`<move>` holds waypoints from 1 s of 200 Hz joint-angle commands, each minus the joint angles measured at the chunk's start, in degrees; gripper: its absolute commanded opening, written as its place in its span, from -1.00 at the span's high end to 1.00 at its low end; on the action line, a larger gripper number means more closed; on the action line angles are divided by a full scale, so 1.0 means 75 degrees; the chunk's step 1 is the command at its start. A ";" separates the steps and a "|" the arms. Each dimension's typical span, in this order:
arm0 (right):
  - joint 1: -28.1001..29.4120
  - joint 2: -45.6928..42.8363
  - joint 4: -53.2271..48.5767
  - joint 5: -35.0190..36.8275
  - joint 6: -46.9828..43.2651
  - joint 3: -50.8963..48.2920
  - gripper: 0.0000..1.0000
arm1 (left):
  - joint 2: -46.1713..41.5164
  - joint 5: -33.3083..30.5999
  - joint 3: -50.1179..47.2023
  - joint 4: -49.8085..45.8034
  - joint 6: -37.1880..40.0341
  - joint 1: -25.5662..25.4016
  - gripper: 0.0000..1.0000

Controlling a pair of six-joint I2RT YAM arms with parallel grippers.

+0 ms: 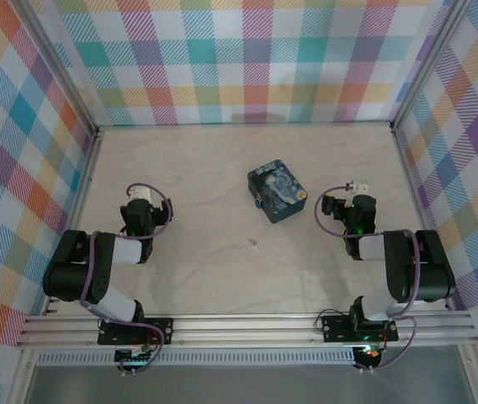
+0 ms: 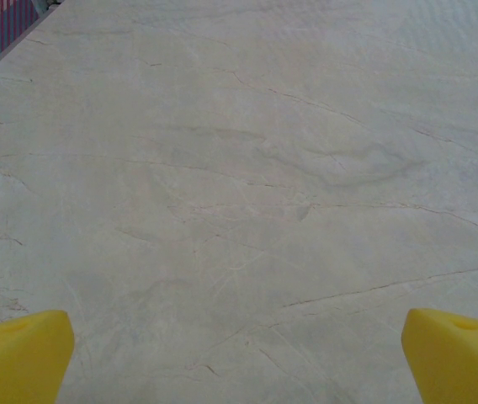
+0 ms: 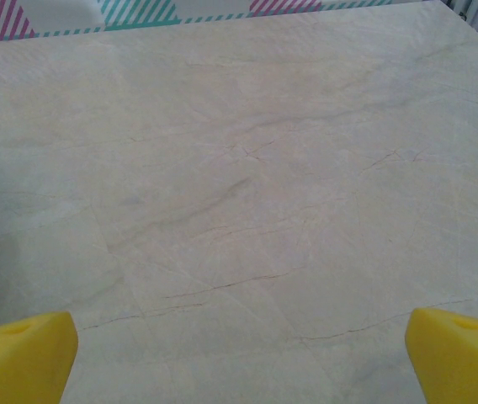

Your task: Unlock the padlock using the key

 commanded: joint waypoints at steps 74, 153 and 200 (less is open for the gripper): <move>0.0040 -0.1586 -0.2695 0.0011 0.0135 0.1200 -0.99 | -0.1597 -0.0743 0.1628 -0.2922 -0.0632 -0.0092 -0.99; -0.0192 -0.3499 -0.7415 -0.1860 0.4558 0.2707 -0.99 | 0.0023 0.3946 0.5927 -0.7289 -0.3214 0.0131 -0.97; -0.0153 -0.3584 -0.8345 -0.3371 0.5070 0.2781 -1.00 | 0.1751 0.5344 0.7846 -0.8162 -0.2934 -0.0732 -0.96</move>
